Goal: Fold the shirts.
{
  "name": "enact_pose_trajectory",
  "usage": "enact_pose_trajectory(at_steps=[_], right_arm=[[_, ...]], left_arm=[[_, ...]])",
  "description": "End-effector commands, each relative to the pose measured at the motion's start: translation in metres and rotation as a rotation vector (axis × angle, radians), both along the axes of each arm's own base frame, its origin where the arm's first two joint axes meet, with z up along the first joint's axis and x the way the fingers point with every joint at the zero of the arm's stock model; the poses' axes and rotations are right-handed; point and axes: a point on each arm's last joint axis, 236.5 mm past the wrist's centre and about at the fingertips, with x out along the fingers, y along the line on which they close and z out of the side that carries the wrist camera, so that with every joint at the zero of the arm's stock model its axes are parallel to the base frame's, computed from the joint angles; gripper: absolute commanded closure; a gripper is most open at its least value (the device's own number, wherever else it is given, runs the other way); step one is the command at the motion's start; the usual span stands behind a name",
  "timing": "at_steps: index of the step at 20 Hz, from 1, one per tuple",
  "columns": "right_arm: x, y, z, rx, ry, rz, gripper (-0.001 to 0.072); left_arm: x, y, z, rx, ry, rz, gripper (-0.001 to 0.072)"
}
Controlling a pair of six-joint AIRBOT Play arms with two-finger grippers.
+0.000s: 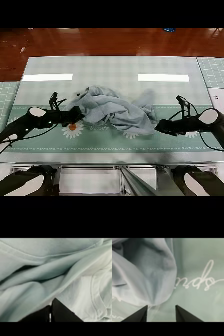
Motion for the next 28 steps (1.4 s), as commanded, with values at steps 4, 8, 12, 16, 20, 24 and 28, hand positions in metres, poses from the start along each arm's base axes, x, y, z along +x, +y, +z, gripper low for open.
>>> enact_pose_trajectory(at_steps=[4,8,12,16,20,24,28], right_arm=[[-0.001,0.026,-0.015,0.106,0.081,0.000,0.0310],[0.023,0.039,-0.033,0.176,0.095,-0.069,0.0310],[0.060,0.057,-0.021,0.190,0.004,0.012,0.0582],[0.105,0.069,0.053,0.204,-0.185,0.179,0.0685],[0.170,0.032,0.206,0.115,-0.585,0.166,0.0686],[0.168,-0.021,0.384,-0.009,-0.977,0.103,0.0686],[0.108,-0.046,0.491,-0.144,-1.237,0.044,0.0686]], left_arm=[[-0.002,-0.004,0.002,-0.013,0.006,-0.022,0.0688],[-0.004,-0.005,0.003,-0.017,0.007,-0.032,0.0688],[0.007,0.002,0.017,-0.051,-0.002,-0.025,0.0687],[0.037,0.000,0.086,-0.118,-0.139,-0.108,0.0688],[0.087,0.023,0.237,-0.086,-0.528,-0.080,0.0688],[0.080,0.069,0.413,0.003,-0.934,0.027,0.0688],[0.018,0.096,0.537,0.140,-1.248,0.114,0.0688]])
